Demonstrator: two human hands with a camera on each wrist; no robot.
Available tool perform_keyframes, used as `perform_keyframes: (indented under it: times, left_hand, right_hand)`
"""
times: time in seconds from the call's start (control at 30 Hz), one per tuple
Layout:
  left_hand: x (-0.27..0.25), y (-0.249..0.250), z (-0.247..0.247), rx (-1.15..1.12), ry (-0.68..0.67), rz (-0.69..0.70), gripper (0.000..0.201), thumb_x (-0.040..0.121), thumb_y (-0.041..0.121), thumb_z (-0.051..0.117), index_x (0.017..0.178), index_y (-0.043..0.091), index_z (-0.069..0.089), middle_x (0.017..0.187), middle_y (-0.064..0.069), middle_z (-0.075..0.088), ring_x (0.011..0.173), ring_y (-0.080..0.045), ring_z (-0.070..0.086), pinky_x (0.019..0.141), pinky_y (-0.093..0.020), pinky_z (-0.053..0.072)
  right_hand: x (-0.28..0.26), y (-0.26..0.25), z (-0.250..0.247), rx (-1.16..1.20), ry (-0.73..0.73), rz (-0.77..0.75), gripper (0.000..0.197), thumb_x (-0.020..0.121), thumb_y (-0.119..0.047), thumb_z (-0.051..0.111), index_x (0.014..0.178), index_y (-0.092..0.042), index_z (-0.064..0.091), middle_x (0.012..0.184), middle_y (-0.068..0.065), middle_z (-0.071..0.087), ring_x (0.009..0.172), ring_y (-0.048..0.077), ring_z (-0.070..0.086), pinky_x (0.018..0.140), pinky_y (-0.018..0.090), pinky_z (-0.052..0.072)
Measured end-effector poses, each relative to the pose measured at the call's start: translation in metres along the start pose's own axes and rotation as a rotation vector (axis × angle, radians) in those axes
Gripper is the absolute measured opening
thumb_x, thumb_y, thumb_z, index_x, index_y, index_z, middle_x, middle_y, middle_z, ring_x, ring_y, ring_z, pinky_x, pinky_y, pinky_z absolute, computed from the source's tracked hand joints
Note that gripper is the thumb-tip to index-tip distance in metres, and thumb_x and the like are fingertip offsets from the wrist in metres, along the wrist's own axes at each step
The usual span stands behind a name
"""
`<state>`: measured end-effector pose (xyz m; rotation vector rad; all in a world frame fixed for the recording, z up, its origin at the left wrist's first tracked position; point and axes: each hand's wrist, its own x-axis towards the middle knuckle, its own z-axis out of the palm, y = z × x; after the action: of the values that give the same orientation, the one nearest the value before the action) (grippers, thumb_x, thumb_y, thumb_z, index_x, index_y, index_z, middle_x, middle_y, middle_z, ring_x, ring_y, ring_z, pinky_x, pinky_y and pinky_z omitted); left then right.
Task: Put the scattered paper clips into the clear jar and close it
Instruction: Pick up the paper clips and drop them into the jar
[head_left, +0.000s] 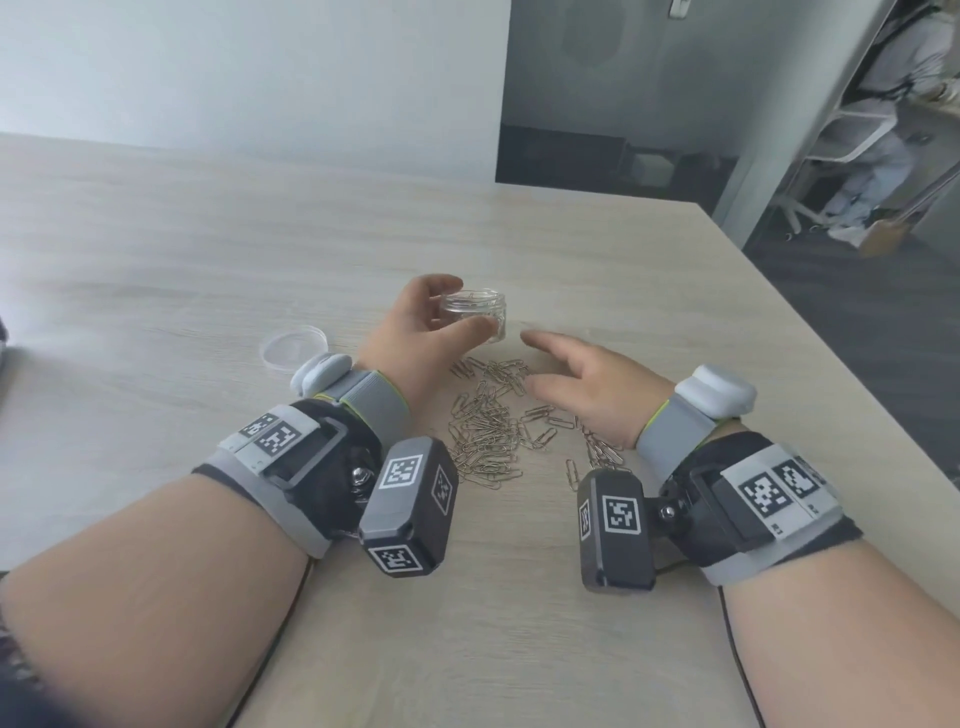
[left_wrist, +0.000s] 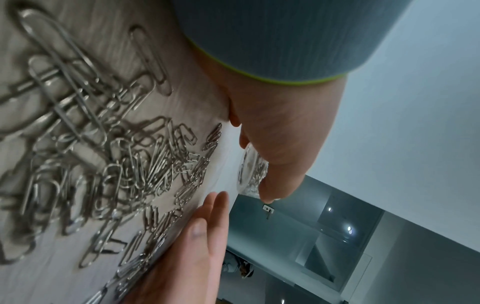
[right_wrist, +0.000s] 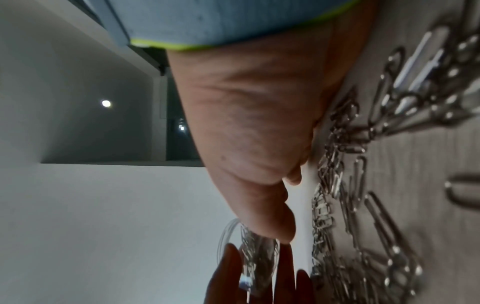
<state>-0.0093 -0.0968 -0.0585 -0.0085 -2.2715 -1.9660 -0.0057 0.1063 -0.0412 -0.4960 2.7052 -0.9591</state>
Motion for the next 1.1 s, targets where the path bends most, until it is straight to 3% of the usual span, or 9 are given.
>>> perform_keyframes:
  times: [0.13, 0.2, 0.33, 0.43, 0.63, 0.73, 0.8, 0.93, 1.1]
  left_hand:
    - [0.0, 0.0, 0.006, 0.018, -0.05, -0.001, 0.074, 0.059, 0.062, 0.073, 0.126, 0.035, 0.056, 0.115, 0.002, 0.072, 0.106, -0.016, 0.071, 0.1, -0.042, 0.055]
    - [0.001, 0.0, 0.008, 0.007, -0.064, -0.014, 0.067, 0.065, 0.058, 0.074, 0.125, 0.035, 0.056, 0.112, 0.005, 0.071, 0.101, -0.013, 0.069, 0.098, -0.038, 0.053]
    - [0.0, 0.002, 0.014, -0.053, -0.077, -0.044, 0.057, 0.071, 0.052, 0.075, 0.123, 0.034, 0.061, 0.103, 0.011, 0.074, 0.092, -0.012, 0.066, 0.092, -0.038, 0.051]
    - [-0.003, 0.003, 0.021, -0.077, -0.093, -0.067, 0.063, 0.063, 0.059, 0.075, 0.121, 0.035, 0.063, 0.1, 0.011, 0.075, 0.09, -0.017, 0.067, 0.093, -0.047, 0.053]
    - [-0.003, 0.009, 0.026, -0.17, -0.052, -0.09, 0.059, 0.068, 0.045, 0.078, 0.121, 0.024, 0.063, 0.108, -0.006, 0.073, 0.089, -0.021, 0.067, 0.088, -0.041, 0.053]
    - [-0.007, 0.01, 0.029, -0.189, -0.053, -0.097, 0.065, 0.061, 0.052, 0.079, 0.12, 0.025, 0.066, 0.118, -0.017, 0.074, 0.102, -0.037, 0.072, 0.1, -0.054, 0.054]
    - [-0.01, 0.01, 0.033, -0.164, -0.079, -0.084, 0.062, 0.061, 0.054, 0.078, 0.116, 0.029, 0.066, 0.115, -0.015, 0.074, 0.101, -0.032, 0.072, 0.102, -0.055, 0.053]
    - [-0.012, 0.009, 0.04, -0.173, -0.094, -0.075, 0.056, 0.068, 0.045, 0.077, 0.119, 0.027, 0.064, 0.105, -0.002, 0.074, 0.092, -0.017, 0.072, 0.091, -0.039, 0.057]
    - [-0.01, 0.011, 0.034, -0.355, -0.075, -0.137, 0.058, 0.062, 0.039, 0.083, 0.115, 0.021, 0.065, 0.119, -0.026, 0.07, 0.098, -0.036, 0.066, 0.097, -0.059, 0.053]
  right_hand:
    - [0.004, -0.009, 0.008, -0.228, -0.119, -0.012, 0.078, 0.079, -0.064, 0.042, 0.151, -0.04, 0.024, 0.16, -0.013, 0.026, 0.149, 0.008, 0.018, 0.121, 0.051, 0.002]
    - [0.004, -0.012, 0.009, -0.201, -0.168, -0.057, 0.064, 0.091, -0.053, 0.048, 0.15, -0.037, 0.03, 0.16, -0.015, 0.025, 0.15, 0.004, 0.009, 0.122, 0.046, -0.002]
    - [0.0, -0.009, 0.004, 0.097, -0.17, -0.105, 0.041, 0.095, -0.022, 0.056, 0.136, -0.029, 0.057, 0.142, -0.013, 0.054, 0.136, -0.002, 0.038, 0.113, 0.018, 0.022]
    - [0.001, -0.008, 0.003, 0.168, -0.069, -0.058, 0.04, 0.093, -0.02, 0.056, 0.132, -0.029, 0.06, 0.131, -0.014, 0.063, 0.125, 0.002, 0.053, 0.113, 0.029, 0.035]
    - [-0.001, -0.017, 0.014, -0.018, -0.206, -0.159, 0.056, 0.081, -0.034, 0.048, 0.136, -0.04, 0.053, 0.141, -0.013, 0.054, 0.136, 0.006, 0.04, 0.118, 0.032, 0.025]
    - [-0.002, -0.015, 0.013, 0.01, -0.202, -0.134, 0.051, 0.085, -0.028, 0.05, 0.135, -0.037, 0.057, 0.136, -0.016, 0.059, 0.129, 0.006, 0.049, 0.115, 0.034, 0.032]
    - [-0.001, -0.013, 0.012, 0.048, -0.163, -0.127, 0.049, 0.085, -0.026, 0.051, 0.132, -0.034, 0.06, 0.131, -0.015, 0.063, 0.125, 0.006, 0.054, 0.113, 0.035, 0.035]
    - [-0.004, -0.015, 0.012, 0.035, -0.171, -0.138, 0.06, 0.074, -0.044, 0.05, 0.132, -0.034, 0.058, 0.132, -0.014, 0.063, 0.124, 0.008, 0.055, 0.111, 0.037, 0.038]
    - [-0.006, -0.019, 0.01, -0.068, -0.136, -0.193, 0.048, 0.079, -0.045, 0.058, 0.127, -0.038, 0.06, 0.13, -0.009, 0.059, 0.124, 0.011, 0.052, 0.108, 0.036, 0.04]
